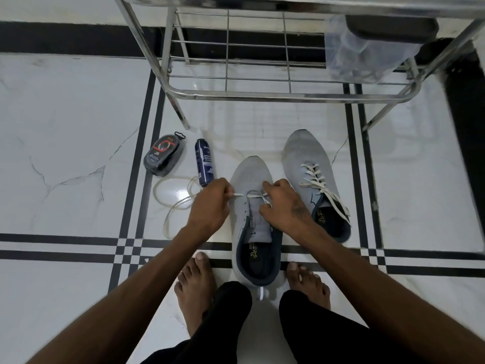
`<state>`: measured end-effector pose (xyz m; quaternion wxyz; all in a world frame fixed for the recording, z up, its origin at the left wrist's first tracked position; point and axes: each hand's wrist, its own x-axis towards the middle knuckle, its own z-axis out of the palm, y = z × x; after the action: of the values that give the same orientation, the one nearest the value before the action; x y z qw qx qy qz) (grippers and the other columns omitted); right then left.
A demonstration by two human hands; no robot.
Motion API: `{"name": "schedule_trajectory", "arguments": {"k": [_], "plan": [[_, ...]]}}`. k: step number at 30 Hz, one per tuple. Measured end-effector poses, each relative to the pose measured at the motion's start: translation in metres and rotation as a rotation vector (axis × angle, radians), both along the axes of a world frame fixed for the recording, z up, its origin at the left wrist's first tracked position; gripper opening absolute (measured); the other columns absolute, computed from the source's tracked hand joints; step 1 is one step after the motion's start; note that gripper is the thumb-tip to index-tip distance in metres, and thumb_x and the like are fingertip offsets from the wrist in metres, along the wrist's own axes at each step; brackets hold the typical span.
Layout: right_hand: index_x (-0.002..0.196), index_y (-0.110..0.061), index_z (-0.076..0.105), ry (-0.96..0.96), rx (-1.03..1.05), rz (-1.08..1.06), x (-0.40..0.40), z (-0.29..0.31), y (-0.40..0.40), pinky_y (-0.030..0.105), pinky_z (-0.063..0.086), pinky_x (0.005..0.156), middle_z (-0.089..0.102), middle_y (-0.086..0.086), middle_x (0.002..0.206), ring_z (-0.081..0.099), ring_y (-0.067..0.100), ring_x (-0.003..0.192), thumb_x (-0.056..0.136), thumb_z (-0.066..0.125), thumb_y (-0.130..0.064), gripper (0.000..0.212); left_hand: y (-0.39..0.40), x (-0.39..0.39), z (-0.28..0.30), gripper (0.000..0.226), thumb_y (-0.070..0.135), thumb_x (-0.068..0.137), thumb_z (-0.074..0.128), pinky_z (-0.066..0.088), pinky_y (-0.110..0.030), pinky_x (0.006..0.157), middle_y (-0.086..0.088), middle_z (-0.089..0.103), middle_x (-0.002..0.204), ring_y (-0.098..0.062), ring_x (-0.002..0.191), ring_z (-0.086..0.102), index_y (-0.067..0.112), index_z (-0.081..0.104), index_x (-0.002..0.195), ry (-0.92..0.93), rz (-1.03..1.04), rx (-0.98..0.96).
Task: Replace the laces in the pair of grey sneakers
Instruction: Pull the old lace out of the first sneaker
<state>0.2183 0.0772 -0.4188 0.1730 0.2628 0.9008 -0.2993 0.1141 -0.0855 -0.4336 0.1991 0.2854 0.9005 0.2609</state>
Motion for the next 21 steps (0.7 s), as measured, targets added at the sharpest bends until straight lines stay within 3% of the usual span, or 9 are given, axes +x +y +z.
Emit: {"name": "schedule_trajectory", "arguments": {"k": [3, 6, 11, 14, 17, 21], "plan": [[0.134, -0.019, 0.05, 0.0, 0.004, 0.001, -0.001, -0.001, -0.001, 0.034, 0.048, 0.089, 0.042, 0.007, 0.123, 0.057, 0.03, 0.106, 0.091, 0.055, -0.029, 0.045, -0.011, 0.001, 0.006, 0.008, 0.026, 0.095, 0.061, 0.043, -0.03, 0.06, 0.005, 0.059, 0.093, -0.013, 0.073, 0.057, 0.021, 0.057, 0.09, 0.052, 0.096, 0.019], [0.136, -0.017, 0.05, 0.006, -0.024, 0.015, -0.002, 0.001, -0.001, 0.033, 0.048, 0.091, 0.043, 0.007, 0.123, 0.057, 0.029, 0.108, 0.09, 0.059, -0.031, 0.049, 0.009, 0.007, 0.018, 0.017, 0.037, 0.091, 0.066, 0.036, -0.024, 0.059, 0.007, 0.058, 0.097, -0.007, 0.072, 0.051, 0.021, 0.066, 0.098, 0.229, -0.072, 0.076], [0.123, -0.015, 0.057, 0.002, -0.041, 0.049, -0.002, 0.005, 0.004, 0.039, 0.05, 0.09, 0.047, 0.01, 0.121, 0.057, 0.03, 0.108, 0.086, 0.064, -0.027, 0.039, 0.057, 0.011, 0.014, 0.019, 0.029, 0.093, 0.059, 0.038, -0.031, 0.061, -0.003, 0.057, 0.1, -0.025, 0.084, 0.064, 0.016, 0.068, 0.102, 0.311, -0.339, -0.305], [0.114, -0.016, 0.057, -0.002, -0.045, 0.043, -0.004, 0.005, 0.004, 0.042, 0.051, 0.089, 0.046, 0.009, 0.117, 0.057, 0.03, 0.105, 0.085, 0.064, -0.024, 0.03, 0.064, 0.008, 0.011, 0.017, 0.027, 0.094, 0.059, 0.038, -0.032, 0.061, -0.004, 0.058, 0.098, -0.025, 0.083, 0.063, 0.014, 0.066, 0.1, 0.352, -0.385, -0.31], [0.114, -0.015, 0.056, 0.004, -0.016, 0.004, -0.001, 0.004, 0.006, 0.041, 0.05, 0.092, 0.044, 0.007, 0.117, 0.055, 0.029, 0.106, 0.088, 0.062, -0.023, 0.028, 0.047, -0.002, 0.008, 0.017, 0.028, 0.095, 0.06, 0.041, -0.032, 0.063, -0.005, 0.058, 0.095, -0.024, 0.08, 0.061, 0.012, 0.063, 0.093, 0.154, -0.322, -0.093], [0.117, -0.011, 0.054, 0.012, 0.002, -0.047, -0.002, 0.004, 0.007, 0.038, 0.049, 0.089, 0.042, 0.007, 0.118, 0.054, 0.029, 0.105, 0.09, 0.06, -0.024, 0.03, 0.01, -0.013, 0.009, 0.011, 0.02, 0.094, 0.065, 0.054, -0.027, 0.075, -0.002, 0.065, 0.093, -0.013, 0.082, 0.064, 0.015, 0.061, 0.084, -0.24, 0.024, 0.259]]}}
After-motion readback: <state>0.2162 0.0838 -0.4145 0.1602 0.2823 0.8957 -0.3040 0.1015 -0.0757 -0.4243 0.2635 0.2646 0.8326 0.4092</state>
